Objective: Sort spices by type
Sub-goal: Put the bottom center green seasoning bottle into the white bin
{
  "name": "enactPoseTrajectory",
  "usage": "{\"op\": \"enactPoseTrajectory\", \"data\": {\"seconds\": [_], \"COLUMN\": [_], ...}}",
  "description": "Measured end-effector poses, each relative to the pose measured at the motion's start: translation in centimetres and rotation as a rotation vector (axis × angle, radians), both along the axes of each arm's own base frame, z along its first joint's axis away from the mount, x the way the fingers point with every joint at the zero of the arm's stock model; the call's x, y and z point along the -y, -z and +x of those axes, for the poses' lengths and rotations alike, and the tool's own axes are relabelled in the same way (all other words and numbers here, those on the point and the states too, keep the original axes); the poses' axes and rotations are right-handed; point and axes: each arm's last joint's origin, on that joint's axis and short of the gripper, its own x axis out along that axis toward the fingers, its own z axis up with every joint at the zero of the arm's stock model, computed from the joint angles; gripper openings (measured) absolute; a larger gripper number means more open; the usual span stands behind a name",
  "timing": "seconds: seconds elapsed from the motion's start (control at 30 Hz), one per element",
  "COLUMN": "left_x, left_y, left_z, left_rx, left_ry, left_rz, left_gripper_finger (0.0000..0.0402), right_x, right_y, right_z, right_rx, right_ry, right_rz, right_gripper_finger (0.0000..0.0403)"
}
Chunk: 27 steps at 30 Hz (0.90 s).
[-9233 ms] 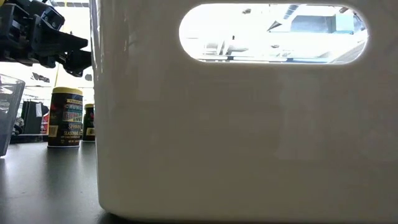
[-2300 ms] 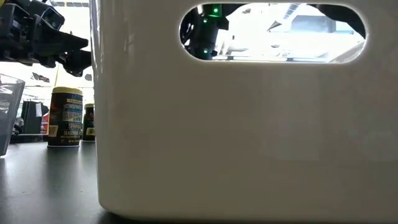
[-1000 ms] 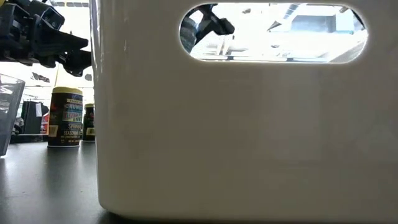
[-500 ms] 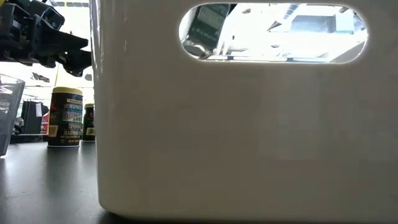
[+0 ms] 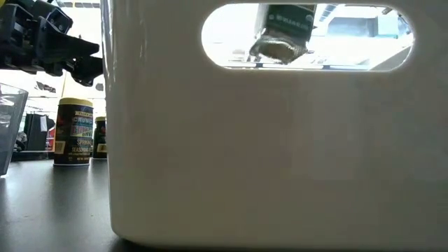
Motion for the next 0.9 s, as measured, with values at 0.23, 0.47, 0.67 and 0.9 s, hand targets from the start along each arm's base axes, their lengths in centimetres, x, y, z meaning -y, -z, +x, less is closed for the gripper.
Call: {"op": "enactPoseTrajectory", "data": {"seconds": [0.23,0.47,0.67,0.9], "left_x": [0.0,0.0,0.0,0.0], "left_y": [0.0,0.0,0.0,0.0], "left_z": [0.0,0.0,0.0,0.0], "left_rx": [0.001,0.000,0.000,0.000], "left_ry": [0.000,0.000,0.000,0.000], "left_rz": [0.000,0.000,0.000,0.000], "left_gripper_finger": [0.0281,0.0281,0.0281,0.0281], "right_x": [0.0,0.2,0.1,-2.0], "right_y": [2.6,4.6,5.4,7.2], "right_z": [1.4,2.8,3.0,3.5], "right_rx": [-0.053,-0.086,-0.124,-0.097], "right_ry": [0.073,0.093,0.130,0.174], "right_rz": [-0.015,0.019,0.042,0.087], "right_gripper_finger": [0.0225,0.0225,0.0225,0.0225]}}
